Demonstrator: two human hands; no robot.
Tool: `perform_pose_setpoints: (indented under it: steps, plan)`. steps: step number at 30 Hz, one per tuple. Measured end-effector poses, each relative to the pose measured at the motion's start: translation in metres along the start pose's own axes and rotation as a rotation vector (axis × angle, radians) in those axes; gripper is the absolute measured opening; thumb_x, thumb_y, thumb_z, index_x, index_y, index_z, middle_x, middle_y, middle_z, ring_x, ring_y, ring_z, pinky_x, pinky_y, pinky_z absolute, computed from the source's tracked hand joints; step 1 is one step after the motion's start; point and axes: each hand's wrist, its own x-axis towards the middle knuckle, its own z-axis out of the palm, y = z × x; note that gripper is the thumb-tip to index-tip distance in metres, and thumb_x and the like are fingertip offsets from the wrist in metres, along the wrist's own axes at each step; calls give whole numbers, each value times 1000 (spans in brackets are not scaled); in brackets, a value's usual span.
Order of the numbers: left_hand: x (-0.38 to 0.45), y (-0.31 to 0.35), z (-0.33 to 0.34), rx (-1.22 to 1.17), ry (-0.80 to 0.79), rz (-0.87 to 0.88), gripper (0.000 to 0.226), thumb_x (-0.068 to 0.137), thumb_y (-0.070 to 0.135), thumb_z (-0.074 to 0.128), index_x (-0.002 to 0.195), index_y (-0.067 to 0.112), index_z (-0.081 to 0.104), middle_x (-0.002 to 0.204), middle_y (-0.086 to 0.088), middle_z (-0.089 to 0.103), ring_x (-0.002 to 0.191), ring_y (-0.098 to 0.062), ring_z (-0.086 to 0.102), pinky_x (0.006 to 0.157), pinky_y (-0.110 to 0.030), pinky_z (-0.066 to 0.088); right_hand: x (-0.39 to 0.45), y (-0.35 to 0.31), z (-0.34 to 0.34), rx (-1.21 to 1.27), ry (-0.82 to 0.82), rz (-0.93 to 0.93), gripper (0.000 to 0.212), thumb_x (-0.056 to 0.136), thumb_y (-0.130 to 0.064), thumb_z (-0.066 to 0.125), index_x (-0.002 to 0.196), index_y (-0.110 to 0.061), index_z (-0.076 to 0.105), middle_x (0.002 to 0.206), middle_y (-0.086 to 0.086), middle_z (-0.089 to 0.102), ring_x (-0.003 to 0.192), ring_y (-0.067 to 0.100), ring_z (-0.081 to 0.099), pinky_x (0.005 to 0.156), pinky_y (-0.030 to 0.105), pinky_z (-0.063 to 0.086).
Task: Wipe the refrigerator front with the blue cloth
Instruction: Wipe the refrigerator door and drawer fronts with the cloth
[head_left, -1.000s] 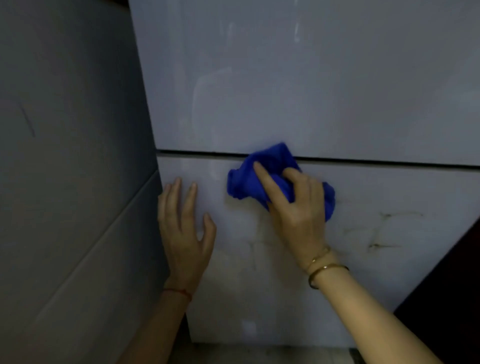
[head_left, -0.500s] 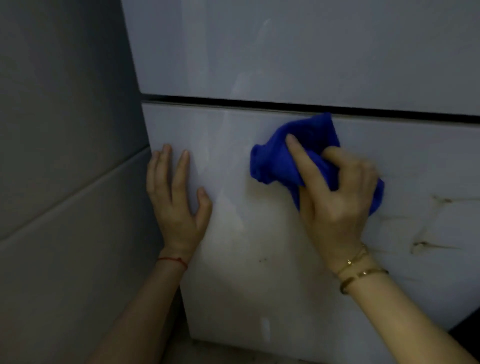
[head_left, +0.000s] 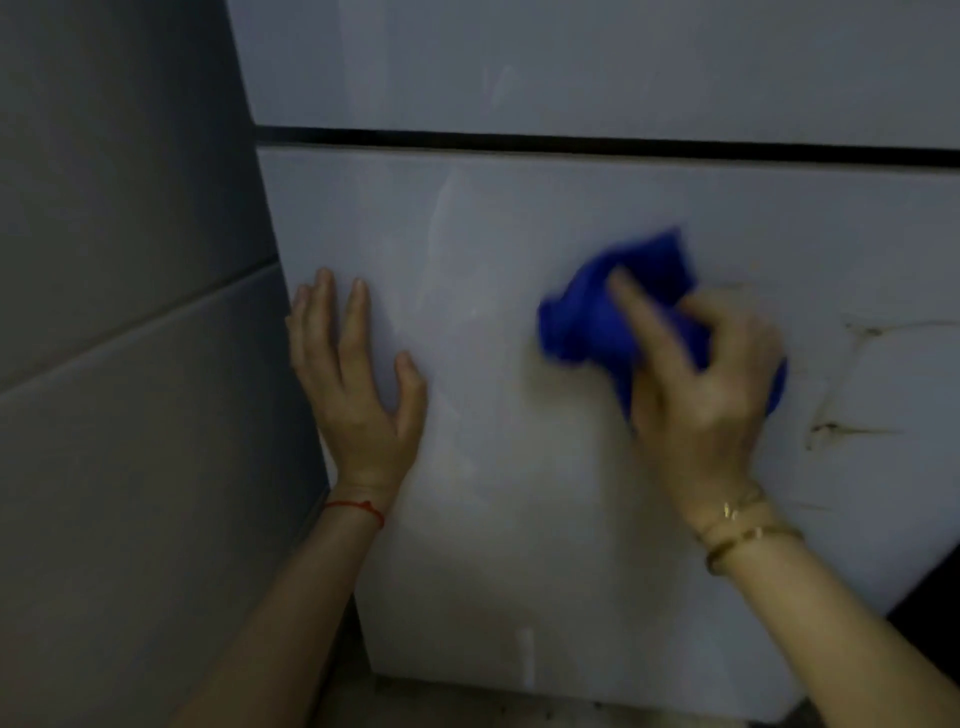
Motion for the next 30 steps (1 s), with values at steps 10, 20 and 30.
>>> perform_pose_setpoints:
  steps: [10, 20, 30]
  plan:
    - [-1, -1, 2, -16, 2, 4, 54, 91, 11, 55, 141, -3, 40, 149, -19, 31, 146, -26, 21, 119, -60, 24, -92, -22, -15, 71, -391, -433, 37, 97, -5, 50, 126, -27, 55, 103, 8, 49, 77, 22, 45, 65, 36, 39]
    - [-1, 0, 1, 4, -3, -11, 54, 89, 11, 55, 139, -6, 43, 149, -19, 32, 145, -30, 24, 116, -63, 25, -6, -6, 0, 99, -190, 32, 25, 98, -18, 56, 116, -36, 56, 96, 2, 50, 76, 24, 54, 68, 41, 50]
    - [0, 4, 0, 16, -18, -11, 53, 90, 12, 52, 139, -6, 43, 149, -21, 31, 145, -33, 24, 117, -60, 24, -3, 37, -18, 5, -110, -146, 44, 93, -8, 62, 134, -22, 53, 106, 14, 48, 86, 31, 48, 73, 42, 41]
